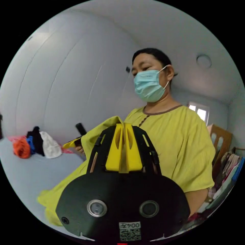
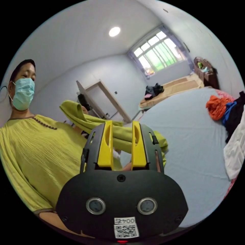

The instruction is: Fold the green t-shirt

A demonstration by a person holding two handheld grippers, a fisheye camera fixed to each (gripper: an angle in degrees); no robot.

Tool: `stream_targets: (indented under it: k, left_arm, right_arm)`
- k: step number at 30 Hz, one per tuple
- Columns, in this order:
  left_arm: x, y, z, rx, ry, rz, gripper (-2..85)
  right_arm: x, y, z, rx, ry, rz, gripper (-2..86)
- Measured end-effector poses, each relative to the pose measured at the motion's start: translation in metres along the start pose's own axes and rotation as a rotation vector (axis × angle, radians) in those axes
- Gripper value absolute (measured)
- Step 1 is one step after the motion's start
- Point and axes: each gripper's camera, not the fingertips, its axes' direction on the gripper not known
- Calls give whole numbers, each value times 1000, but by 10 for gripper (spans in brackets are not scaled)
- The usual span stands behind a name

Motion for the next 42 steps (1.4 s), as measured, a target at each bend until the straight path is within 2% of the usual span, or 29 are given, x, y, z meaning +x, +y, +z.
stream_targets:
  k: [1,4,7,10,13,15,19,20,21,25,28,32,33,35,37,40,42]
  left_arm:
    - [-1,20,-9,92,1,-18,14]
    - [9,38,-19,173,-5,-9,12]
    - [21,30,-8,53,-14,14,10]
    - [30,24,5,-58,-34,33,10]
    - [34,28,5,-58,-44,43,12]
    - [36,34,-1,-31,-56,38,13]
    - [37,48,-12,17,-89,22,14]
    - [37,50,-13,15,-94,21,14]
    - [37,53,-13,15,-99,21,14]
    - [35,61,-21,37,-127,33,16]
    - [34,64,-27,28,-155,42,16]
    - [34,63,-34,-18,-262,52,16]
    - [34,62,-38,-38,-333,50,16]
    - [32,65,-46,-85,-474,35,16]
    - [20,81,-59,-148,-757,-58,17]
    - [-15,124,-70,-254,-1076,-227,17]
    - [-47,163,-70,-320,-1133,-358,17]
  right_arm:
    - [3,-2,14,-40,-16,-7,135]
    - [17,-22,83,-222,-43,-64,159]
    - [36,-52,148,-395,-110,-141,169]
    - [64,-74,225,-656,-194,-146,179]
    - [83,-66,302,-916,-272,-137,197]
    - [85,-40,350,-1109,-430,-117,204]
    - [84,-2,391,-1254,-600,-106,158]
    - [85,5,396,-1245,-736,-86,98]
    - [92,6,395,-1184,-776,-57,53]
    - [122,0,363,-970,-775,-35,7]
    - [156,-19,305,-712,-649,-10,-2]
    - [178,-55,158,-160,-456,-49,-6]
    - [171,-57,112,-23,-410,-95,-7]
    - [155,-52,54,110,-349,-169,-6]
    - [142,-39,18,131,-282,-203,-6]
    - [144,-9,22,-105,-124,-103,-2]
    - [175,28,66,-333,-34,112,7]
